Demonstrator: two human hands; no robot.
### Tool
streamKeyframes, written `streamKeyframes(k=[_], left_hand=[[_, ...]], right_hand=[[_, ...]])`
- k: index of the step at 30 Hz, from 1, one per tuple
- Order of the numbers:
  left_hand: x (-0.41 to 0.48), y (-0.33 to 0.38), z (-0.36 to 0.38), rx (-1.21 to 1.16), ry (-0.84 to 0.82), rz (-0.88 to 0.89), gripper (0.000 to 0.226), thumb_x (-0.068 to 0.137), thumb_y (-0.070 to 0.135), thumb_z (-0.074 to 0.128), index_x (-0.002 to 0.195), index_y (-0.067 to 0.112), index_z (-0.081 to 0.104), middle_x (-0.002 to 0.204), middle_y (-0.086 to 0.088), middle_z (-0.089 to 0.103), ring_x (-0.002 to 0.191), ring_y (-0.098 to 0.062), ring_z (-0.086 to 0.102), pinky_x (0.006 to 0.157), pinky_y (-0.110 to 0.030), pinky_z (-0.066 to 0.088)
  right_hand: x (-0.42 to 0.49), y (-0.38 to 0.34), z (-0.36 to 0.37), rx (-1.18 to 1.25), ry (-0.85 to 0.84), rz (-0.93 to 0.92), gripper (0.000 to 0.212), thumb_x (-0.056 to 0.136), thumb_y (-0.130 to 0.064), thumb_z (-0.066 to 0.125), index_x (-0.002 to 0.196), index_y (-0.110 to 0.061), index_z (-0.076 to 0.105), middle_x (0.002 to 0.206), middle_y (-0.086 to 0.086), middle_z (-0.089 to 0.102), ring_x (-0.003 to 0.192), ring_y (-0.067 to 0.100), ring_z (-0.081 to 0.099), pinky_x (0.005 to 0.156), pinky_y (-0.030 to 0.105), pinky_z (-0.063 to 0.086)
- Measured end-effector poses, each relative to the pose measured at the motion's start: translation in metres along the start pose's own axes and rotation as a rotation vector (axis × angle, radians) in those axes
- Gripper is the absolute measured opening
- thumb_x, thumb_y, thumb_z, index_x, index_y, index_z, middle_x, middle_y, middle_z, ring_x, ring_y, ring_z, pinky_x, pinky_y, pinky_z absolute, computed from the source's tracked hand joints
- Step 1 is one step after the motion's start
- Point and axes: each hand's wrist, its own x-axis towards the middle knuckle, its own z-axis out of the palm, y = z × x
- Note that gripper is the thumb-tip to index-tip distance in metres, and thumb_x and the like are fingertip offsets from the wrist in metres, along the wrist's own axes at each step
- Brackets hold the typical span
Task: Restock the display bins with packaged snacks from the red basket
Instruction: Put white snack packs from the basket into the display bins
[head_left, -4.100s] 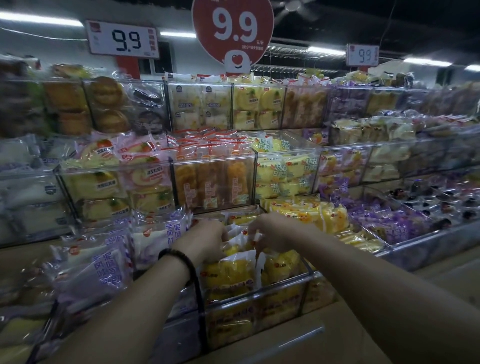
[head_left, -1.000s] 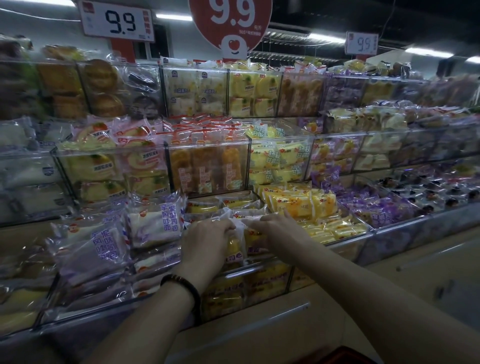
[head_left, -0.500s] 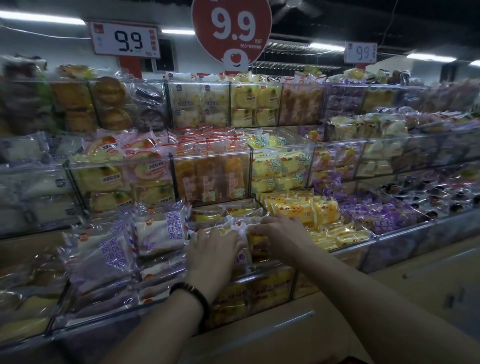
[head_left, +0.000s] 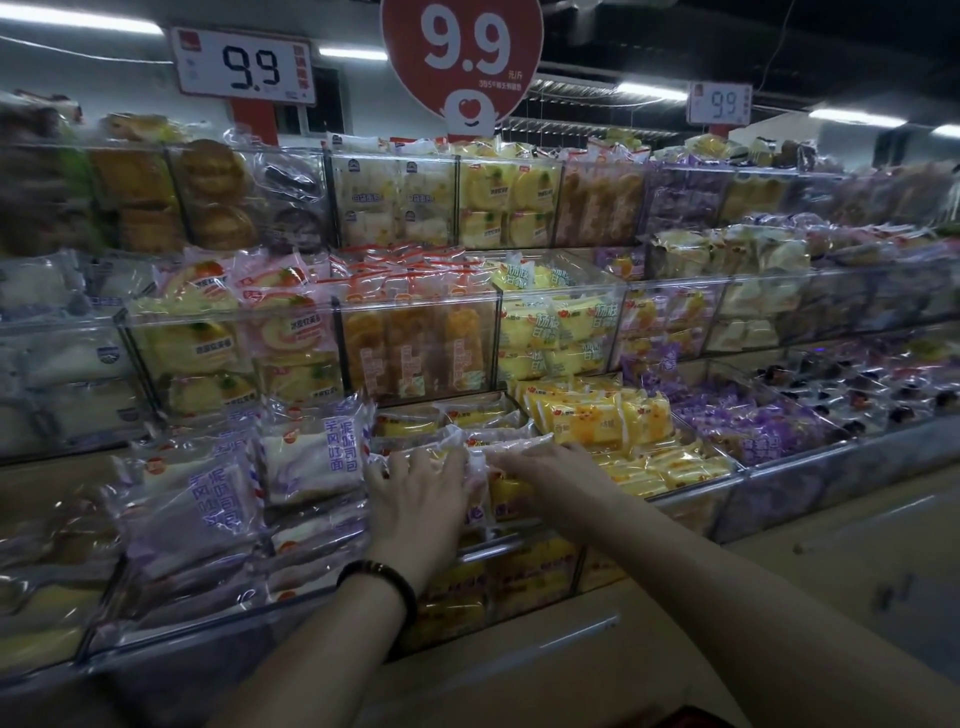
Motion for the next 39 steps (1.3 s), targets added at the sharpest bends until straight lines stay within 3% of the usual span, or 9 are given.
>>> streamKeyframes(k=[3,6,10,13,15,18,23,30,39], left_hand=[[0.002,-0.008,0.001,-0.11,0.043,-0.008,0.046,0.104,0.066,0.025,0.141,0.041,0.036,0.132,-0.002,0.054,0.122,-0.027,0.048,0.104,-0.051,0.038],[-0.001,-0.014,-0.002,-0.203,0.197,-0.012,0.048,0.095,0.072,0.048,0.131,0.041,0.052,0.124,0.002,0.052,0.118,-0.024,0.046,0.096,-0.044,0.04],[-0.014,-0.013,-0.007,-0.218,0.425,0.138,0.032,0.086,0.049,0.078,0.111,0.034,0.066,0.111,0.003,0.057,0.107,-0.023,0.052,0.086,-0.042,0.041],[-0.033,-0.01,-0.006,-0.161,0.507,0.281,0.018,0.094,0.034,0.072,0.109,0.026,0.068,0.111,-0.001,0.059,0.104,-0.023,0.055,0.082,-0.036,0.047],[-0.049,-0.009,0.005,-0.111,0.434,0.309,0.031,0.103,0.041,0.054,0.125,0.022,0.066,0.124,-0.005,0.058,0.115,-0.026,0.055,0.088,-0.037,0.052],[-0.065,-0.004,0.021,-0.032,0.24,0.212,0.068,0.103,0.061,0.031,0.159,0.026,0.04,0.154,-0.005,0.044,0.143,-0.03,0.04,0.115,-0.048,0.042],[-0.06,0.006,0.013,-0.047,0.109,0.188,0.071,0.103,0.064,0.025,0.165,0.029,0.024,0.168,-0.001,0.027,0.155,-0.029,0.02,0.128,-0.049,0.021],[-0.064,-0.007,-0.025,-0.225,-0.027,0.224,0.062,0.101,0.053,0.055,0.158,0.038,0.035,0.162,0.004,0.035,0.151,-0.022,0.028,0.123,-0.042,0.032],[-0.106,0.009,-0.04,-0.323,0.109,0.252,0.043,0.097,0.05,0.058,0.138,0.038,0.055,0.131,0.011,0.052,0.126,-0.016,0.045,0.107,-0.035,0.044]], right_hand=[[-0.008,0.005,-0.012,0.177,-0.03,0.062,0.078,0.095,-0.024,0.071,0.158,-0.039,0.028,0.159,-0.003,0.046,0.144,0.023,0.045,0.115,0.044,0.043],[-0.021,0.012,-0.02,0.187,0.026,0.085,0.078,0.092,-0.036,0.074,0.157,-0.041,0.032,0.164,-0.008,0.035,0.153,0.018,0.029,0.123,0.044,0.03],[-0.036,0.011,-0.024,0.116,0.11,0.118,0.064,0.093,-0.043,0.07,0.15,-0.037,0.042,0.152,-0.007,0.045,0.142,0.018,0.037,0.118,0.041,0.034],[-0.045,0.001,-0.015,0.107,0.159,0.098,0.056,0.095,-0.043,0.067,0.146,-0.035,0.047,0.143,-0.006,0.05,0.134,0.018,0.043,0.113,0.041,0.04],[-0.049,-0.008,-0.004,0.094,0.199,0.08,0.052,0.096,-0.044,0.064,0.145,-0.035,0.048,0.14,-0.004,0.052,0.129,0.018,0.046,0.107,0.041,0.046],[-0.055,-0.025,0.011,0.087,0.181,0.103,0.054,0.098,-0.051,0.052,0.149,-0.04,0.038,0.151,0.0,0.045,0.138,0.022,0.042,0.108,0.041,0.046],[-0.057,-0.044,0.013,0.118,0.108,0.204,0.049,0.104,-0.048,0.041,0.152,-0.039,0.035,0.161,0.002,0.035,0.148,0.026,0.029,0.117,0.048,0.037],[-0.07,-0.051,-0.011,0.213,0.139,0.235,0.059,0.099,-0.035,0.06,0.155,-0.028,0.04,0.157,-0.001,0.042,0.145,0.022,0.036,0.118,0.043,0.037],[-0.119,-0.066,-0.026,0.366,0.219,0.329,0.051,0.097,-0.034,0.064,0.145,-0.028,0.05,0.138,-0.006,0.054,0.126,0.015,0.048,0.106,0.039,0.047]])
